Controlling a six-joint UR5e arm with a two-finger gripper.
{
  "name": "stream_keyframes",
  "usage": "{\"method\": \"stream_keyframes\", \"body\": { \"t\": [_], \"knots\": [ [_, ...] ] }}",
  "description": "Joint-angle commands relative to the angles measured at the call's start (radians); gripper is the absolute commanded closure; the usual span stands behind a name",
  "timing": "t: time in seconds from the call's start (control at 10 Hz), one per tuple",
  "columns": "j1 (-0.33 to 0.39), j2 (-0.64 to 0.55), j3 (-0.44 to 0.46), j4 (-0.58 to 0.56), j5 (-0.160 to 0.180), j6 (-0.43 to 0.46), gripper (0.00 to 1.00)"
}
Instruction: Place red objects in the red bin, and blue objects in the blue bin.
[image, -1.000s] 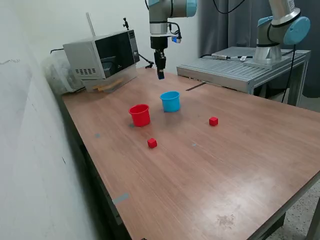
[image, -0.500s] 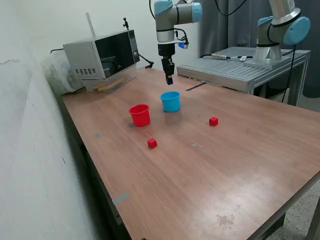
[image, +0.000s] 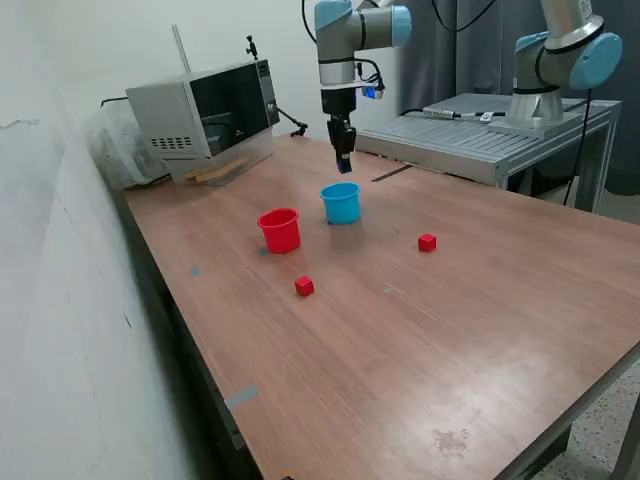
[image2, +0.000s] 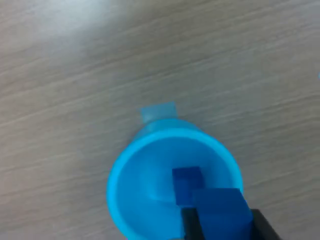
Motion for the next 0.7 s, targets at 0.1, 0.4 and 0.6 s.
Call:
{"method": "stream_keyframes", "body": {
  "t": [0.1,0.4,0.6],
  "knots": [
    [0.001,0.001,-0.001,-0.020,0.003,-0.001,0.00],
    [-0.008,0.001,-0.001,-0.020,0.001,-0.001,0.00],
    [-0.008,0.000,0.002,-0.020,0.000,-0.003,0.00]
  ]
}}
